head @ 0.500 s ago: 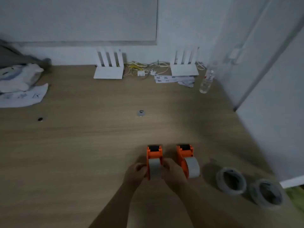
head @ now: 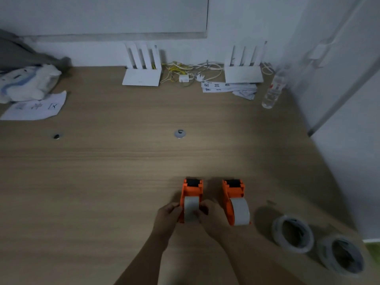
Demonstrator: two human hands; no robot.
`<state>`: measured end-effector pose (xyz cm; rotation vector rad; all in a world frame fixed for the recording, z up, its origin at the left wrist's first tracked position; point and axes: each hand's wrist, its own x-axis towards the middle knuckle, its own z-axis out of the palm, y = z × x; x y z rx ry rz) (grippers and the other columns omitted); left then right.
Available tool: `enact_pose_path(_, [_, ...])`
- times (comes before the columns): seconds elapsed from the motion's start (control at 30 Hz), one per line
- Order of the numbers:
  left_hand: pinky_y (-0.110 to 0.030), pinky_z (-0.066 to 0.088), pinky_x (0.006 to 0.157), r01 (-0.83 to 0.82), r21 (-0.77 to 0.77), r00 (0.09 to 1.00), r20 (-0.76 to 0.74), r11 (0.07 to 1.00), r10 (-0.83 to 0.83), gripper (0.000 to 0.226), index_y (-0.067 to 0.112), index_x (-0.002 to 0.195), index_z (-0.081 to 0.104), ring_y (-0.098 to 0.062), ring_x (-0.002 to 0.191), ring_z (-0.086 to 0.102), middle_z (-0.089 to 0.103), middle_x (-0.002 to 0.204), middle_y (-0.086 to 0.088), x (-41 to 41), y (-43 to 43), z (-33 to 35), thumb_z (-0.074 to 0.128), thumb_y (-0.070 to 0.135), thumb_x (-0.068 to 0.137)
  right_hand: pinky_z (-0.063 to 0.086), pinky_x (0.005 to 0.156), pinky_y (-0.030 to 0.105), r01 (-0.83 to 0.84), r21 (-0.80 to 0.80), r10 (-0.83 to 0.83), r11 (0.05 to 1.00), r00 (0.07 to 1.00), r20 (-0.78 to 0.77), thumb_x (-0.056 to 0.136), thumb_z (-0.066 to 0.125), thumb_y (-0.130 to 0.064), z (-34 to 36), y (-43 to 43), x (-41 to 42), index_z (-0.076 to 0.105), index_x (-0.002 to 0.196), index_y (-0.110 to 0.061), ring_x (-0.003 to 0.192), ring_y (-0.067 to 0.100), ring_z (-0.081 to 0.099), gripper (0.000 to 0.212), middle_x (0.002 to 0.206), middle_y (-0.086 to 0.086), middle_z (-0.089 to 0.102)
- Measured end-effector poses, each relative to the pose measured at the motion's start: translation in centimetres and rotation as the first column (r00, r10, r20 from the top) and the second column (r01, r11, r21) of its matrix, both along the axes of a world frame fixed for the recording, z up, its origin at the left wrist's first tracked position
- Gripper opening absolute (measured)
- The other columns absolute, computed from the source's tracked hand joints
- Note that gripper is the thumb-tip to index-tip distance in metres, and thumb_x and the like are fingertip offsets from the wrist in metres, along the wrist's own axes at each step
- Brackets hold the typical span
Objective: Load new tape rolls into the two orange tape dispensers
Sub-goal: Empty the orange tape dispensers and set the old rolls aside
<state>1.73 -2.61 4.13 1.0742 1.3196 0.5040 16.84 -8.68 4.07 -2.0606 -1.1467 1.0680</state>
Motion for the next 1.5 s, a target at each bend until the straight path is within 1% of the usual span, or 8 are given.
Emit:
enact_pose_path(0.3, [-0.026,0.051,0.057,-0.028,0.016,1.0,-0.009,0.999,0.028,0.019,0.007,0.081,0.067,-0.012,0.064,0.063,0.067,0.071,-0.005,1.5,-0.1,0.9,0.05,0.013,0.087,0.055,0.094,0.038,-0.007,-0.042,0.005,0.999,0.999,-0.051,0.091,0.062,-0.026,1.1,0.7,-0.1,0.068,0.109,-0.014,0.101,0.018,0.063,0.022,0.105,-0.001,0.066])
enact_pose_path(0.4, [-0.036,0.047,0.064,-0.035,0.045,0.999,-0.004,0.998,0.035,0.029,0.004,0.084,0.064,-0.021,0.072,0.058,0.063,0.077,-0.01,1.8,-0.2,1.4,0.044,0.022,0.076,0.057,0.091,0.041,-0.015,-0.011,0.014,1.0,0.999,-0.03,0.09,0.063,-0.03,1.5,1.1,-0.4,0.068,0.107,-0.014,0.098,0.019,0.066,0.024,0.106,0.004,0.071])
enact_pose_path(0.67, [-0.055,0.053,0.076,-0.052,0.163,0.998,0.031,0.985,0.047,0.03,0.008,0.091,0.066,-0.042,0.086,0.064,0.066,0.095,-0.026,2.1,-0.1,3.9,0.042,0.025,0.092,0.057,0.082,0.038,-0.043,0.113,0.044,0.993,0.999,-0.008,0.091,0.06,-0.025,4.2,1.6,-0.4,0.068,0.099,-0.014,0.089,0.017,0.067,0.015,0.096,0.002,0.071])
enact_pose_path(0.93, [-0.028,0.051,0.066,-0.094,0.211,0.985,0.16,0.973,0.061,0.026,0.008,0.089,0.067,-0.016,0.073,0.062,0.067,0.082,-0.017,2.8,0.4,6.9,0.044,0.014,0.1,0.036,0.057,0.012,-0.01,0.219,0.02,0.976,0.999,-0.044,0.09,0.062,-0.017,8.1,2.0,0.9,0.051,0.062,-0.034,0.061,-0.005,0.054,0.034,0.063,-0.011,0.054])
enact_pose_path(1.03, [-0.015,0.051,0.055,-0.13,0.215,0.979,0.182,0.968,0.091,0.024,0.003,0.097,0.065,-0.007,0.065,0.066,0.069,0.084,-0.01,3.0,0.6,7.8,0.041,0.01,0.1,0.044,0.062,0.019,-0.013,0.234,0.032,0.972,0.997,-0.076,0.089,0.061,-0.02,9.5,1.5,2.1,0.057,0.067,-0.032,0.067,-0.003,0.058,0.025,0.07,-0.009,0.062])
enact_pose_path(1.2, [-0.028,0.048,0.064,-0.171,0.232,0.97,0.211,0.958,0.122,0.024,0.002,0.089,0.063,-0.021,0.071,0.059,0.064,0.077,-0.011,3.7,0.7,8.0,0.043,0.008,0.099,0.046,0.065,0.022,0.069,0.243,-0.054,0.968,0.996,-0.07,0.091,0.063,-0.017,11.5,-0.6,7.0,0.061,0.071,-0.03,0.066,-0.001,0.059,0.024,0.072,-0.006,0.063])
enact_pose_path(1.37, [-0.029,0.046,0.066,-0.158,0.239,0.979,0.165,0.958,0.12,0.025,0.01,0.081,0.062,-0.012,0.067,0.055,0.064,0.066,0.005,4.4,0.3,7.6,0.045,0.008,0.099,0.041,0.067,0.028,0.011,0.121,-0.05,0.993,0.945,0.324,0.09,0.064,-0.02,10.6,-2.4,15.3,0.064,0.082,-0.017,0.072,0.014,0.059,0.008,0.076,-0.005,0.061])
enact_pose_path(1.5, [-0.034,0.042,0.066,-0.161,0.242,0.981,0.149,0.957,0.127,0.021,-0.005,0.089,0.06,-0.021,0.074,0.051,0.058,0.078,-0.011,4.9,0.2,7.3,0.045,0.007,0.098,0.054,0.079,0.035,-0.035,-0.109,0.091,0.993,0.823,0.561,0.092,0.056,-0.026,8.5,-3.7,21.2,0.066,0.101,-0.018,0.092,0.028,0.069,0.016,0.096,0.006,0.073])
